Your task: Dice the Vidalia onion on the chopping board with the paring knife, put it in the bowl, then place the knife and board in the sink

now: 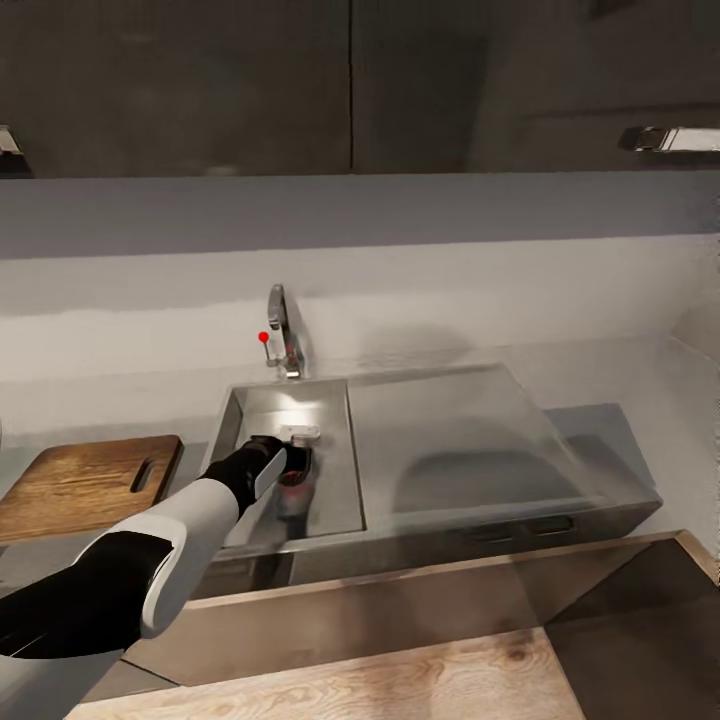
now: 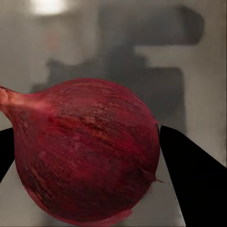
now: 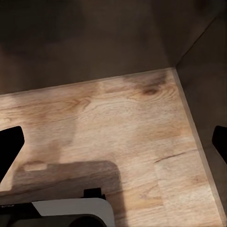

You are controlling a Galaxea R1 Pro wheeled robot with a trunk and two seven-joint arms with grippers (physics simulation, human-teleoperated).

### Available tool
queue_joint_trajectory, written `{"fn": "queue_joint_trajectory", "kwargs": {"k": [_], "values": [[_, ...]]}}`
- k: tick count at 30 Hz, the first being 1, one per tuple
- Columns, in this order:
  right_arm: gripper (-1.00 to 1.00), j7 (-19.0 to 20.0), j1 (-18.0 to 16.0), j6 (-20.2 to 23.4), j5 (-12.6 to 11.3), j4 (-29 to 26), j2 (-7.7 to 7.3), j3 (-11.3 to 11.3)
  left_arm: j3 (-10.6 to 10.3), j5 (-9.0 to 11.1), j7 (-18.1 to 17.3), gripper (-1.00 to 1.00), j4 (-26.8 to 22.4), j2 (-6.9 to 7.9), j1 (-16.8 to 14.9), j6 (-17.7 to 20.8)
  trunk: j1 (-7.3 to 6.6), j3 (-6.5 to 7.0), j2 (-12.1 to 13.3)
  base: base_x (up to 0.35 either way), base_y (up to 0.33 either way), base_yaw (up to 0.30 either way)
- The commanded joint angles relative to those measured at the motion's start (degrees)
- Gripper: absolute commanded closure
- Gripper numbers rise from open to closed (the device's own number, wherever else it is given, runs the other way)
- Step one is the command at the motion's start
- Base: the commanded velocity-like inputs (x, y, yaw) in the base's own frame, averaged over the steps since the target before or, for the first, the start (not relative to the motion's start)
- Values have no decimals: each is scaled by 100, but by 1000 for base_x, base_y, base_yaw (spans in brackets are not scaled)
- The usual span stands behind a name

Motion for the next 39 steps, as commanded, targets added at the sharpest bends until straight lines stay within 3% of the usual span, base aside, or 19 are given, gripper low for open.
{"fn": "queue_joint_trajectory", "kwargs": {"k": [1,10,19,23,30,32,39], "values": [[-100,55,-1,-12,26,-11,9,-42,-42,61,34,100,-32,2,-2,29,2,3,-5,0,0,-80],[-100,55,-1,-12,23,-11,9,-42,-35,64,48,100,-465,23,-2,65,2,84,-5,0,0,-80],[-100,55,-1,-12,24,-11,9,-42,-35,93,34,100,-1106,211,131,79,2,165,-5,0,0,-80],[-100,55,-1,-12,24,-11,9,-42,-35,94,26,100,-1806,245,592,57,2,201,-5,0,0,-80],[-100,55,-1,-12,23,-11,9,-42,-35,88,24,100,-4149,325,2044,81,2,264,-5,0,0,-80],[-100,55,-1,-12,23,-11,9,-42,-35,88,23,100,-5102,361,2619,103,2,282,-5,0,0,-80],[-100,55,-1,-12,23,-8,9,-42,-35,89,23,100,-6270,520,3288,150,2,345,-5,0,0,-80]]}}
